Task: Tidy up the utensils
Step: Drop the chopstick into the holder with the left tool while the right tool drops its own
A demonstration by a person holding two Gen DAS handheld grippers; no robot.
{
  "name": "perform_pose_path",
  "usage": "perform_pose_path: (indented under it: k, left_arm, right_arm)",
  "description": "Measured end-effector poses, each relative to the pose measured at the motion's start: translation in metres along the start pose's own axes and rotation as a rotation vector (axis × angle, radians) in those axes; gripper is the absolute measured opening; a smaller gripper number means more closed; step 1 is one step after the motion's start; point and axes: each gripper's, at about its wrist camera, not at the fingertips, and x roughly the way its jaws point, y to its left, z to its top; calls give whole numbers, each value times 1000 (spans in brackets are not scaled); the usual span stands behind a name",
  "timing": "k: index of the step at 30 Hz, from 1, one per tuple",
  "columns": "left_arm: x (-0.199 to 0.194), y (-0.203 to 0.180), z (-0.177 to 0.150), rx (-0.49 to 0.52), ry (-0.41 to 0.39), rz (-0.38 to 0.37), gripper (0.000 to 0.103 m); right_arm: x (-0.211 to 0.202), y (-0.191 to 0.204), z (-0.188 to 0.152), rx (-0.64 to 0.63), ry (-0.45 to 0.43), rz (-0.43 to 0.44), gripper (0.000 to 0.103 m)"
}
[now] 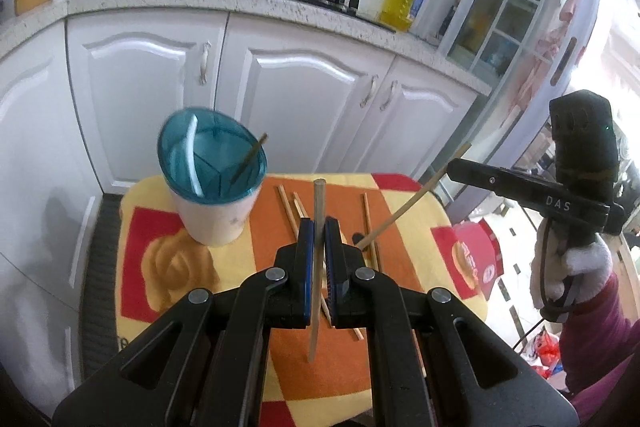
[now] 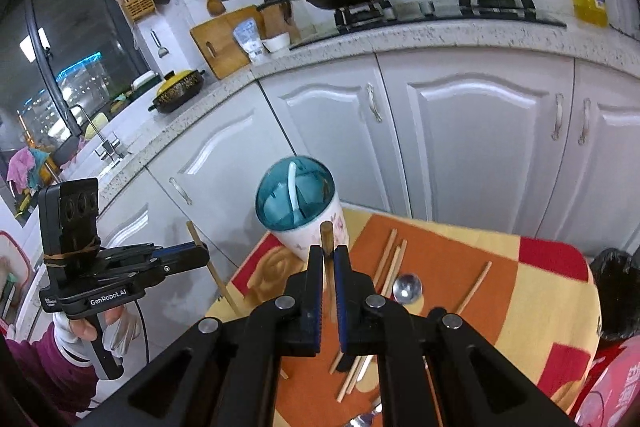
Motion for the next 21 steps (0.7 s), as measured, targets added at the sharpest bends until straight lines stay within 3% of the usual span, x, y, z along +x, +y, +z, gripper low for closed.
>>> perform_pose_path:
  k: [13,21]
  left_arm:
    - [-54,18,80,25,-199,96,4]
    - [-52,42,121,21,-271,203,4]
  right_arm:
    - [-15,31,74,-101,-109,24,5]
    - [-5,48,127,-117,-166,34,5]
